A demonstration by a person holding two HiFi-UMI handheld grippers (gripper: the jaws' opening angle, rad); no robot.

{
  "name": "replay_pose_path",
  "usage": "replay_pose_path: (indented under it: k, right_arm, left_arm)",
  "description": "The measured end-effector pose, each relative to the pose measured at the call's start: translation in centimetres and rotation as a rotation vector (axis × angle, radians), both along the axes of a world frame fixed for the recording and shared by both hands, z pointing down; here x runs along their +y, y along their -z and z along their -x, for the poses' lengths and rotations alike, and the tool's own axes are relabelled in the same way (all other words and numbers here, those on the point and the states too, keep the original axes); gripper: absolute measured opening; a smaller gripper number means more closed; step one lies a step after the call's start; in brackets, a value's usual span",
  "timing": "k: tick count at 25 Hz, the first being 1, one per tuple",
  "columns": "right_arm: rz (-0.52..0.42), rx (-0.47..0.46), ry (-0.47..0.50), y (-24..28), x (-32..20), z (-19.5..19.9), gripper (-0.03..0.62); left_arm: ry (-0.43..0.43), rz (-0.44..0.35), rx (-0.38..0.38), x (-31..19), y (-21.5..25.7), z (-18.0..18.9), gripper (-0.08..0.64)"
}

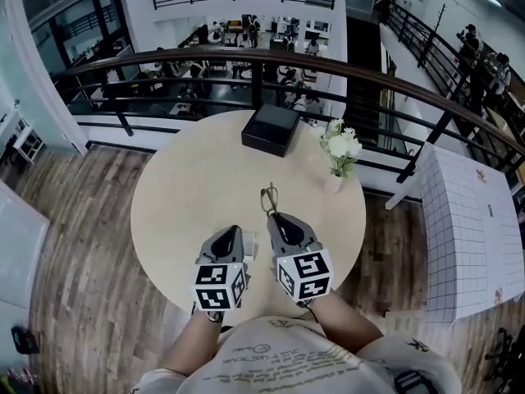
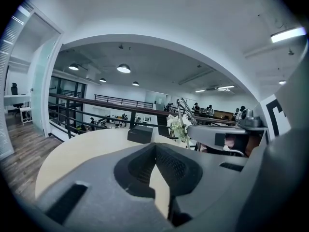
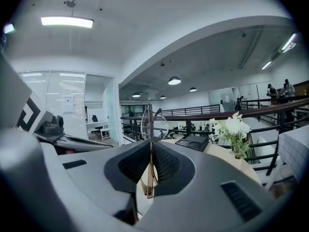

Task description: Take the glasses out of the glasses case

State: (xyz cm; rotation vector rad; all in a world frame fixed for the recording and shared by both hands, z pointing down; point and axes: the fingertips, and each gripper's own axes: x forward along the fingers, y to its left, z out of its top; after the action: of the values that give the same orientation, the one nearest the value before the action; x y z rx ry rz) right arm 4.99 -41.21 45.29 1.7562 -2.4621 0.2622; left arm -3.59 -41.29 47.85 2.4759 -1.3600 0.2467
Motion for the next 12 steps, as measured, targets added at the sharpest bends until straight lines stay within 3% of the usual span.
replay_pose_path:
  k: [12]
  right_arm:
    - [0.010, -0.001, 0.015, -0.51, -0.48, 0.15, 0.028]
  left_arm:
    - [0.014, 0.012, 0.003, -0.45, -0.44, 0.43, 0.012]
